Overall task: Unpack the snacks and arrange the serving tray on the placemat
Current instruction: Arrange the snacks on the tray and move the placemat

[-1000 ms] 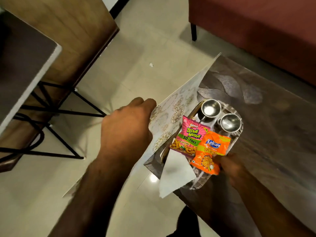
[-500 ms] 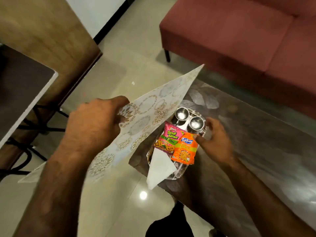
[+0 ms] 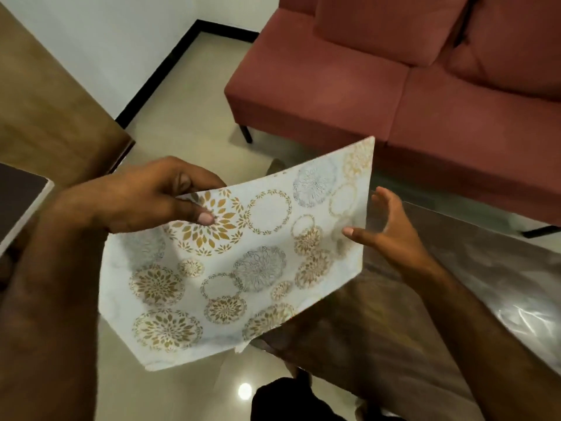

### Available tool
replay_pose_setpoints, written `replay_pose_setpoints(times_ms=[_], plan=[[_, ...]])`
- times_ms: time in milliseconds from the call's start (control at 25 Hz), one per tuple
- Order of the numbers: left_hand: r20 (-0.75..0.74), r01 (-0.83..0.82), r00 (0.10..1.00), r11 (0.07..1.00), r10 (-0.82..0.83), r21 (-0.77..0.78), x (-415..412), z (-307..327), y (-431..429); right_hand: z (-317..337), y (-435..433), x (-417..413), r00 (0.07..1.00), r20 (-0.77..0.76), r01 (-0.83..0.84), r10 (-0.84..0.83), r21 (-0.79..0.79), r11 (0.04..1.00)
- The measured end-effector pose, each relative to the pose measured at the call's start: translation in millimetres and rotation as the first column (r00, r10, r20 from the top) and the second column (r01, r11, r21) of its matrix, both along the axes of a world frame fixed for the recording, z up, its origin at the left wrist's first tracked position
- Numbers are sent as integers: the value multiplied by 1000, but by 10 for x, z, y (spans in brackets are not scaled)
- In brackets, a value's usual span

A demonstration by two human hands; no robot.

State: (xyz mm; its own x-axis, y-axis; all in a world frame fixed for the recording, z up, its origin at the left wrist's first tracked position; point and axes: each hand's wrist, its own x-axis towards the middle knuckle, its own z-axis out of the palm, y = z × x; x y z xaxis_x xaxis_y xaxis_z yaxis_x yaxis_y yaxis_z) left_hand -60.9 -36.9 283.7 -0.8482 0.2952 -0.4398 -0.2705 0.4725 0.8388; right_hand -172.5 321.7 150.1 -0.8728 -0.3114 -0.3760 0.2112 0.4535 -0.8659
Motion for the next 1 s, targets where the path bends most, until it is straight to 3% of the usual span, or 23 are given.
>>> replay_pose_setpoints(times_ms=[120, 240, 320, 400, 480, 600, 680, 760, 1000], plan=[[54, 17, 998, 998, -20, 63, -251, -198, 228, -61, 387, 25, 998, 49, 49, -46, -50, 998], [64, -1, 998, 1000, 0, 13, -511, -435, 524, -116, 837, 89, 983, 3, 184, -184, -12, 983], [62, 72, 996, 986, -63, -151, -647, -608, 664, -134, 1112, 108, 952, -40, 304, -304, -6, 953], [162, 243, 967, 904, -197, -351, -695, -804, 717, -145, 1392, 89, 915, -56, 399, -400, -21, 917], [191, 260, 963, 855, -192, -450, -687, -1003, 672, -161, 1734, 85, 875, -43, 481, -482, -23, 876], [84, -81, 991, 970, 103, -229, -642, -1263, 710, -237, 2309, 158, 814, -22, 581, -581, 9, 814], [85, -344, 935, 939, 344, -13, -639, -1421, 994, -328, 2653, 214, 776, 21, 630, -630, 21, 776], [161, -491, 866, 864, 473, 106, -658, -1601, 1439, -463, 2948, 269, 743, 57, 665, -666, 40, 746], [224, -603, 779, 798, 586, 8, -845, -2212, 3076, -974, 4089, 166, 689, 50, 714, -723, 128, 688]])
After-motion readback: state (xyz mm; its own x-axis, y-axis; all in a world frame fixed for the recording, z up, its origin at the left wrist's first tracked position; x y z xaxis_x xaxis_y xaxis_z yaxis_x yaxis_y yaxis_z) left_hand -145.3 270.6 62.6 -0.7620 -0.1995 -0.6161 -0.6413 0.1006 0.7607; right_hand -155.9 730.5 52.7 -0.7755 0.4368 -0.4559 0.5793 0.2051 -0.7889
